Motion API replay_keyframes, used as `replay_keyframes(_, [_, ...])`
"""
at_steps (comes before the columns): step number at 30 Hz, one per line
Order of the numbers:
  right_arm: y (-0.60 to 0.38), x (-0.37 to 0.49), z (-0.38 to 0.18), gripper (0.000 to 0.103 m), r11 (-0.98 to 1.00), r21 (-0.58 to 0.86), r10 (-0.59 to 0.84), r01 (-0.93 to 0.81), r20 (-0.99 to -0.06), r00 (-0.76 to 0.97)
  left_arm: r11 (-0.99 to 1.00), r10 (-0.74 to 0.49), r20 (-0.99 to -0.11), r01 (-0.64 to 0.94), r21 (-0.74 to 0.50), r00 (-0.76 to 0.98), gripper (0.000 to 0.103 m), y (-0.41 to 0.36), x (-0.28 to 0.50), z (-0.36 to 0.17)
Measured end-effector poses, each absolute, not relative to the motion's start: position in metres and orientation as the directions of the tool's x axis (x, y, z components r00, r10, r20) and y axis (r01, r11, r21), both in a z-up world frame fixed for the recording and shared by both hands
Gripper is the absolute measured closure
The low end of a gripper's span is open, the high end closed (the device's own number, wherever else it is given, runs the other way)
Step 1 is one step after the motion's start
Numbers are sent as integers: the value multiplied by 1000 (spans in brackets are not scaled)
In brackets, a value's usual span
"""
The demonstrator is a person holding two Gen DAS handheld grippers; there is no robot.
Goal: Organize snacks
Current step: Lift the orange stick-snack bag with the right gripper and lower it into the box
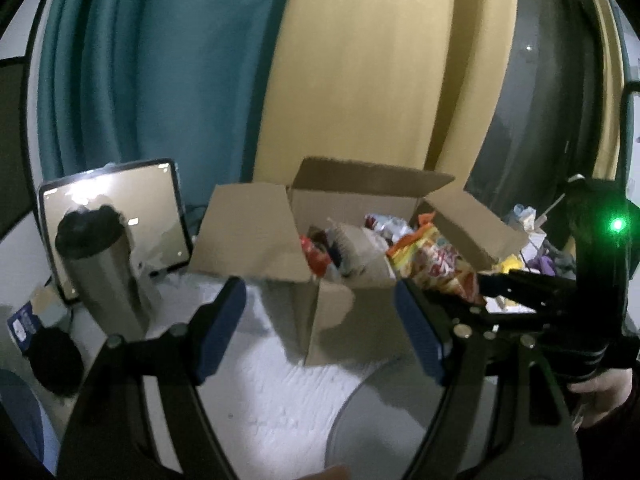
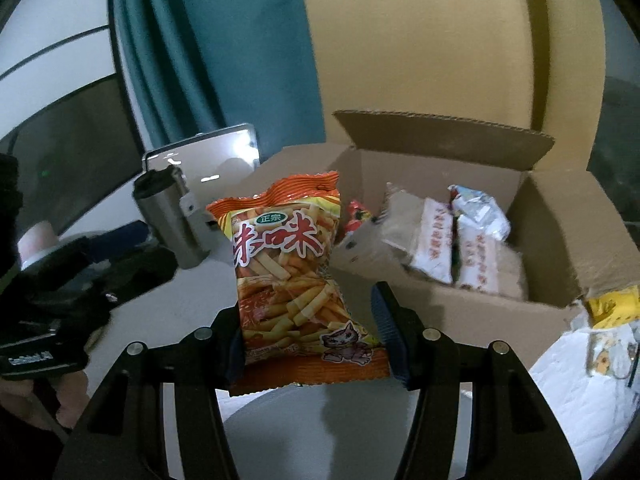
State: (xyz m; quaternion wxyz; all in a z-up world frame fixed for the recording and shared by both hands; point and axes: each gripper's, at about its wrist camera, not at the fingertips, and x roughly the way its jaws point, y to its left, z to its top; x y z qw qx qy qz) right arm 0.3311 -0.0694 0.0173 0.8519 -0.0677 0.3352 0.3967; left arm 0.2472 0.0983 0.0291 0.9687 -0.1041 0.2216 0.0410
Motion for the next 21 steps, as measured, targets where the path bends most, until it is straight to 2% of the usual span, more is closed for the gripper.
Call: replay_keyframes(21, [-41, 398, 24, 44, 700, 114, 597, -705, -637, 488, 980, 56, -456, -136, -144, 888, 25, 128, 324, 37])
